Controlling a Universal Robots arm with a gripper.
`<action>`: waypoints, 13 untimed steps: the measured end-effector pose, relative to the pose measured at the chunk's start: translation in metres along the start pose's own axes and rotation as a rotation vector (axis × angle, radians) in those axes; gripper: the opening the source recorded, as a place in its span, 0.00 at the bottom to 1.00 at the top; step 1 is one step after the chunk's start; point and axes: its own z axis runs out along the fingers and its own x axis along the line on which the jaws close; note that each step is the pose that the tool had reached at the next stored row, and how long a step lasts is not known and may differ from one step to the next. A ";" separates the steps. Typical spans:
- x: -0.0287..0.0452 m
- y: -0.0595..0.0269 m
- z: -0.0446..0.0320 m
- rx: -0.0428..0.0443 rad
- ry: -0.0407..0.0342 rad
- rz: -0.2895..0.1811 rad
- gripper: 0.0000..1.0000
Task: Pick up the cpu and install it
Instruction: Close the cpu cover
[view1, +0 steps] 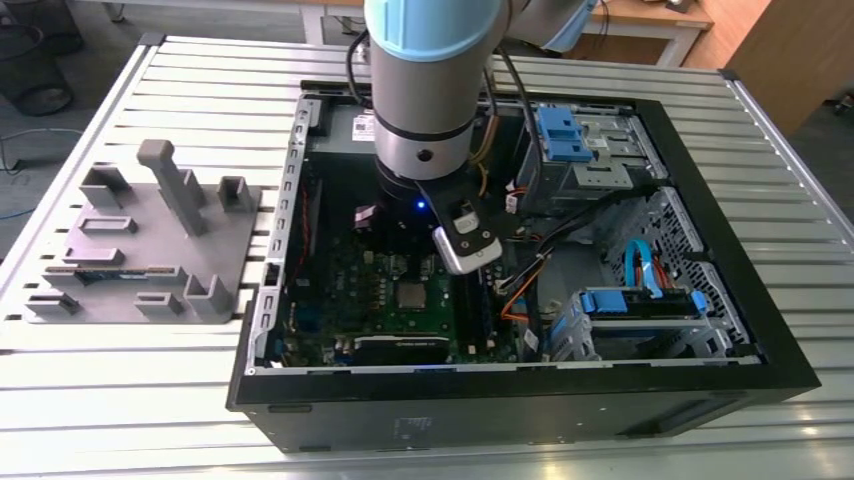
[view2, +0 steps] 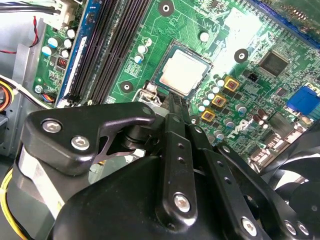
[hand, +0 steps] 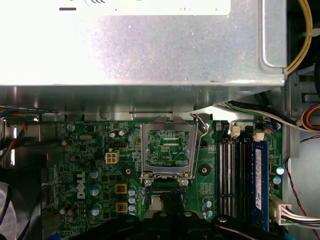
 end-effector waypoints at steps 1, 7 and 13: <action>-0.0002 0.0000 0.0000 0.0000 0.0000 0.000 0.11; -0.0021 0.0001 0.0000 0.0001 0.0000 0.000 0.11; -0.0050 0.0001 0.0001 0.0001 0.0000 0.000 0.11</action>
